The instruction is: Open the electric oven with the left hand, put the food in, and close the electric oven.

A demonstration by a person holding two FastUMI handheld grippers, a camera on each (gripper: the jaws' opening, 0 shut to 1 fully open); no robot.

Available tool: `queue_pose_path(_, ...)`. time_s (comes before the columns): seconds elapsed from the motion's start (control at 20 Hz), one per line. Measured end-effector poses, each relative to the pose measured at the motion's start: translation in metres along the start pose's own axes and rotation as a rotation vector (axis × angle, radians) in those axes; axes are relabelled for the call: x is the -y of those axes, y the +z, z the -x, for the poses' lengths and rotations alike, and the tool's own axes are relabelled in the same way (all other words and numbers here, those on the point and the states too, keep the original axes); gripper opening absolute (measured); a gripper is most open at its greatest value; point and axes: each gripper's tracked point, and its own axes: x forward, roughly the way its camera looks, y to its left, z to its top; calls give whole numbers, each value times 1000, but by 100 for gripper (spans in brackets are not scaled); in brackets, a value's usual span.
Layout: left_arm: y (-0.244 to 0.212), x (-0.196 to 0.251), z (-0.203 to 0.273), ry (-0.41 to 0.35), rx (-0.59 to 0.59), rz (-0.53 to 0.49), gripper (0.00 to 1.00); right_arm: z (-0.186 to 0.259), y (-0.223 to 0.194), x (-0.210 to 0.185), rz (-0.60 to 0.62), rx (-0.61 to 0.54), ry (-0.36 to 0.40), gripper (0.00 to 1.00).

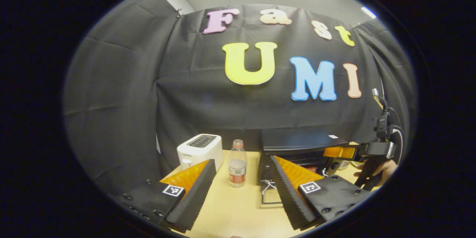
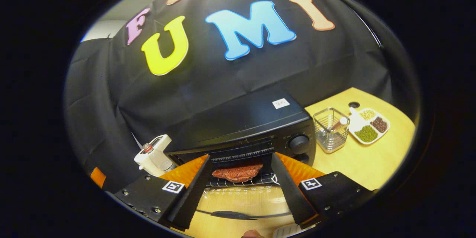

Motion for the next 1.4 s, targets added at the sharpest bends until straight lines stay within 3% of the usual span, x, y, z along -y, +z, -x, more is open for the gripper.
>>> queue_pose_path(0.35,-34,55,-4,-89,-66,-3,97,69,42,17,137,140,-34,98)
queue_pose_path(0.8,-108,107,-6,-177,-229,-14,97,146,78,57,267,263,-148,97)
queue_pose_path(1.05,-161,133,-11,-223,-369,17,98,177,82,86,253,268,-218,97)
queue_pose_path(1.4,-217,153,-23,-249,-515,-30,100,219,73,142,228,229,-371,98)
